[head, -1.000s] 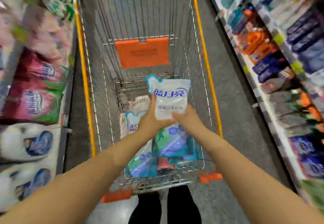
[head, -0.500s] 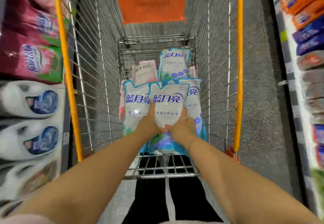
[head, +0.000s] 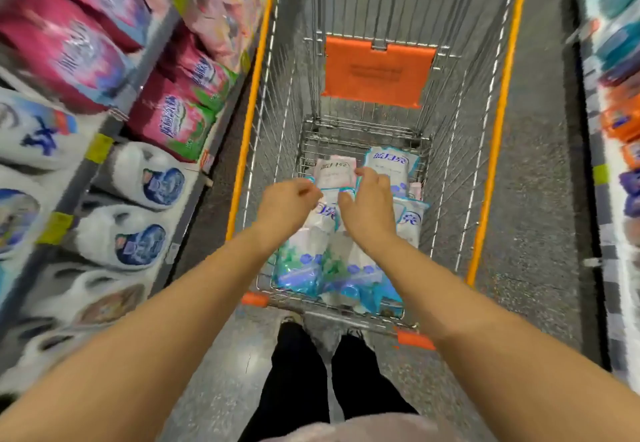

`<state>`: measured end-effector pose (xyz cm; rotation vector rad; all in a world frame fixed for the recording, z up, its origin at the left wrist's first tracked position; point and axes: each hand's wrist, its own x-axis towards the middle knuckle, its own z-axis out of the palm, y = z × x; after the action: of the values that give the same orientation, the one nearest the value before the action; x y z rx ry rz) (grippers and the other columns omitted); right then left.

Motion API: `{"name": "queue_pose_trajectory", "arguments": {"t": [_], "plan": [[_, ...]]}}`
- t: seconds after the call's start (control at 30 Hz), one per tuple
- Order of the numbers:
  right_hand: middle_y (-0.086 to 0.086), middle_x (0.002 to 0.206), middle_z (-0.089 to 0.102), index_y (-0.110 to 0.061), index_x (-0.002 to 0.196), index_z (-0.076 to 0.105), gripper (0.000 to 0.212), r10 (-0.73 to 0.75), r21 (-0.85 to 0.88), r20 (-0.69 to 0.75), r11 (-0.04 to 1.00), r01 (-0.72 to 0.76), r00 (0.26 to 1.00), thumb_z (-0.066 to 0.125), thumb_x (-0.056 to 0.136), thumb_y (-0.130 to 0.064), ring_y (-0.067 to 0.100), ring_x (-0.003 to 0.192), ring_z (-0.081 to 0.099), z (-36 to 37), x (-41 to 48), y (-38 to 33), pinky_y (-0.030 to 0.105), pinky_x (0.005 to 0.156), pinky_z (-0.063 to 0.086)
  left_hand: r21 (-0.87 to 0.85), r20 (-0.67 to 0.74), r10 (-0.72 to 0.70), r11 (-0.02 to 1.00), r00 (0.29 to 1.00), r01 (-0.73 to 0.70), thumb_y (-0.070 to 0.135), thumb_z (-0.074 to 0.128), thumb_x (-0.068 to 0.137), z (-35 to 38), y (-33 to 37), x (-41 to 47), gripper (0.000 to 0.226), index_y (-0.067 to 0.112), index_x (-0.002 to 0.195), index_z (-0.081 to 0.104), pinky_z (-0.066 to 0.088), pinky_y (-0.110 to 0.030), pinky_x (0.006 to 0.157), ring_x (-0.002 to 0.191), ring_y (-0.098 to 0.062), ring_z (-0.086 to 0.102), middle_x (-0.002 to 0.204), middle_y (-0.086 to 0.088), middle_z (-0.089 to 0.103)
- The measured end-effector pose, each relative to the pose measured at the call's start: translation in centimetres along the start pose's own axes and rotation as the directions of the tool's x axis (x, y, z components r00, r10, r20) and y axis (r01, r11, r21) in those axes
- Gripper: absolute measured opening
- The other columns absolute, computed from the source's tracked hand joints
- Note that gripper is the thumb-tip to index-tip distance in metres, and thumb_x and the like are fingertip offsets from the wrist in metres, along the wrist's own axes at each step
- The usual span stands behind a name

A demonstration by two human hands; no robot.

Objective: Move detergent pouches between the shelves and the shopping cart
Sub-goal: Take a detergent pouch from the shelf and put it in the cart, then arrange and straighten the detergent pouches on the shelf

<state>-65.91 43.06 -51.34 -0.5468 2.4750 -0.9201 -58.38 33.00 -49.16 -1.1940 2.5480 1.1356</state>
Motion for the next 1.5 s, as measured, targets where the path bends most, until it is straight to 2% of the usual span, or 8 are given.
{"name": "queue_pose_trajectory", "arguments": {"t": [0.13,0.27,0.53,0.8,0.93,1.13,1.33,1.5], "plan": [[0.012,0.123,0.049,-0.012,0.122,0.049,0.039,-0.342,0.047,-0.044,0.938,0.344,0.939,0.06,0.085,-0.018,0.029,0.114,0.048,-2.0,-1.2,-10.4,0.039,0.094,0.037,-0.116,-0.296,0.046,0.99,0.954,-0.083,0.013,0.048,0.092,-9.8,1.0,-4.2,0.02,0.017,0.077,0.061,0.038,-0.028,0.066,0.07,-0.016,0.053,0.064,0.003,0.057],[0.008,0.116,0.052,-0.01,0.115,0.05,0.033,-0.671,0.079,-0.097,0.732,0.677,0.736,0.061,0.085,-0.019,0.028,0.11,0.048,-2.5,-5.3,-21.7,0.041,0.093,0.037,-0.125,-0.558,0.042,0.983,0.828,-0.134,0.01,0.048,0.091,-19.8,-0.6,-10.2,0.019,0.021,0.084,0.062,0.044,-0.029,0.069,0.061,-0.008,0.051,0.058,0.01,0.054],[-0.011,0.06,0.044,-0.016,0.106,0.051,0.018,-0.941,0.21,0.022,0.335,0.919,0.338,0.053,0.093,-0.028,0.025,0.071,0.054,2.8,-20.1,-40.9,0.038,0.077,0.037,0.03,-0.853,0.046,0.999,0.519,-0.039,0.018,0.052,0.091,-36.9,-9.5,-26.6,0.014,0.019,0.083,0.063,0.039,-0.028,0.073,0.077,-0.014,0.053,0.072,0.005,0.059],[-0.007,0.05,0.04,-0.019,0.06,0.048,0.04,-0.996,0.348,-0.079,0.004,0.938,0.033,0.043,0.093,-0.042,0.015,0.062,0.044,11.4,-36.1,-57.7,0.03,0.063,0.028,0.143,-0.955,0.068,0.959,0.288,0.246,0.031,0.054,0.091,-51.0,-21.2,-45.1,0.032,0.017,0.062,0.056,0.032,-0.019,0.053,0.053,-0.007,0.046,0.055,0.001,0.053],[-0.012,0.053,0.046,-0.03,0.08,0.055,0.011,-0.992,0.481,-0.106,-0.108,0.87,-0.064,0.057,0.089,-0.023,0.007,0.058,0.044,14.2,-41.2,-64.2,0.021,0.061,0.032,0.098,-0.986,0.047,0.938,0.159,0.331,0.026,0.057,0.087,-55.8,-25.4,-52.6,0.024,0.019,0.064,0.054,0.034,-0.02,0.06,0.054,-0.003,0.045,0.055,0.004,0.052],[-0.007,0.062,0.053,-0.025,0.1,0.059,0.014,-0.942,0.46,-0.116,-0.331,0.824,-0.314,0.055,0.088,-0.019,0.018,0.067,0.049,16.8,-47.3,-74.8,0.031,0.066,0.033,-0.008,-0.999,0.009,0.91,-0.039,0.414,0.009,0.055,0.083,-62.3,-28.9,-60.3,0.022,0.031,0.081,0.055,0.038,-0.018,0.06,0.059,-0.004,0.048,0.068,0.009,0.053],[-0.003,0.102,0.059,-0.028,0.113,0.06,0.024,-0.848,0.223,0.054,-0.504,0.834,-0.527,0.051,0.091,-0.03,0.016,0.085,0.045,19.0,-53.6,-86.7,0.025,0.074,0.032,-0.238,-0.971,-0.16,0.659,-0.176,0.714,0.021,0.057,0.086,-69.5,-32.2,-66.6,0.028,0.025,0.114,0.054,0.037,-0.026,0.075,0.09,-0.021,0.054,0.099,0.002,0.06],[0.008,0.12,0.062,-0.016,0.121,0.059,0.038,-0.667,0.026,0.289,-0.711,0.702,-0.686,0.048,0.093,-0.038,0.026,0.105,0.058,22.9,-62.9,-91.0,0.031,0.087,0.046,-0.494,-0.845,-0.428,0.395,-0.321,0.775,0.028,0.054,0.088,-71.5,-36.2,-71.6,0.031,0.016,0.117,0.054,0.045,-0.031,0.071,0.086,-0.028,0.058,0.104,-0.01,0.064]]}}
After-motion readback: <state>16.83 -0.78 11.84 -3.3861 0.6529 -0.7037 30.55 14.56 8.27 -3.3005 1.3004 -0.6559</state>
